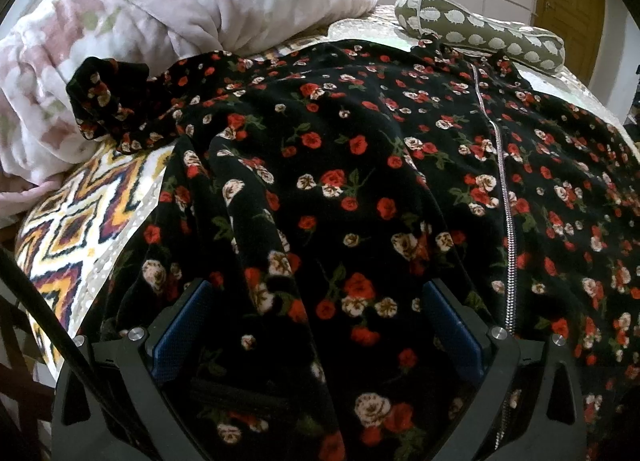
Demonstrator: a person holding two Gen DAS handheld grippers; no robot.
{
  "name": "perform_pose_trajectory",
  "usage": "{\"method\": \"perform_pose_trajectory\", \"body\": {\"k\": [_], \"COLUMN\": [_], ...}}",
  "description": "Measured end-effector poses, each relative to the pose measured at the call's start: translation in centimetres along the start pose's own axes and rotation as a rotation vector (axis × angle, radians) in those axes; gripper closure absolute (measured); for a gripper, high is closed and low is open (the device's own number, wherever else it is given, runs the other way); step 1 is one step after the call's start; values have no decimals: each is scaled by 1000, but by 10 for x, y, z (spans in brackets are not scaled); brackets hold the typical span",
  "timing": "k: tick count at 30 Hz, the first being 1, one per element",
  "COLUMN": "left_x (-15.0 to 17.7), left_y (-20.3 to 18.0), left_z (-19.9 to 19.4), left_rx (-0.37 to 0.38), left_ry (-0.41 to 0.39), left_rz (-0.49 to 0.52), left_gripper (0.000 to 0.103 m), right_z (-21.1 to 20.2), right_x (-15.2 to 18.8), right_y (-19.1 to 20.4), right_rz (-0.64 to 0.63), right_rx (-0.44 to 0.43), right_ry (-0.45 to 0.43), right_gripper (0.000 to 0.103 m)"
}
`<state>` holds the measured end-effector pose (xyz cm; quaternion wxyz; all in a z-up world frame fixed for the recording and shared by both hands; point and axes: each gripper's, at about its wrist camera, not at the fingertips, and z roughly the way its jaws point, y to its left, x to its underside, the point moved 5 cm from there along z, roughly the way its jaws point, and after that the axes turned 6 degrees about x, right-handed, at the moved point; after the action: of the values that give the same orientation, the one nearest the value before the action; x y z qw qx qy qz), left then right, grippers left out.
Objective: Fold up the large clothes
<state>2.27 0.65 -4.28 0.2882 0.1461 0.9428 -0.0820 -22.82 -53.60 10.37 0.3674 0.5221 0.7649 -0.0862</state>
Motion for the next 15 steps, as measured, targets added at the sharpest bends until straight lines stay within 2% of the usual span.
{"method": "perform_pose_trajectory", "body": {"k": [2, 3, 5, 8, 12, 15], "left_x": [-2, -2, 2, 7, 13, 17], "left_y": [4, 8, 21, 39, 77, 109], "left_z": [-9, -14, -36, -63, -94, -108], "left_rx": [63, 83, 125, 186, 183, 172], "left_ry": [14, 8, -22, -38, -83, -107], "left_rz": [-15, -27, -65, -88, -105, -137], "left_gripper": [0, 0, 0, 0, 0, 0], "right_z": [-9, -10, -12, -5, 5, 11], "right_x": [13, 20, 47, 90, 171, 222], "right_y": [76, 101, 176, 258, 362, 423], "right_rz": [-148, -195, -338, -501, -704, -820], "right_rx": [-76, -98, -156, -193, -244, -248], "right_ry": [13, 22, 46, 66, 119, 145], "right_gripper": [93, 93, 93, 93, 93, 93]}}
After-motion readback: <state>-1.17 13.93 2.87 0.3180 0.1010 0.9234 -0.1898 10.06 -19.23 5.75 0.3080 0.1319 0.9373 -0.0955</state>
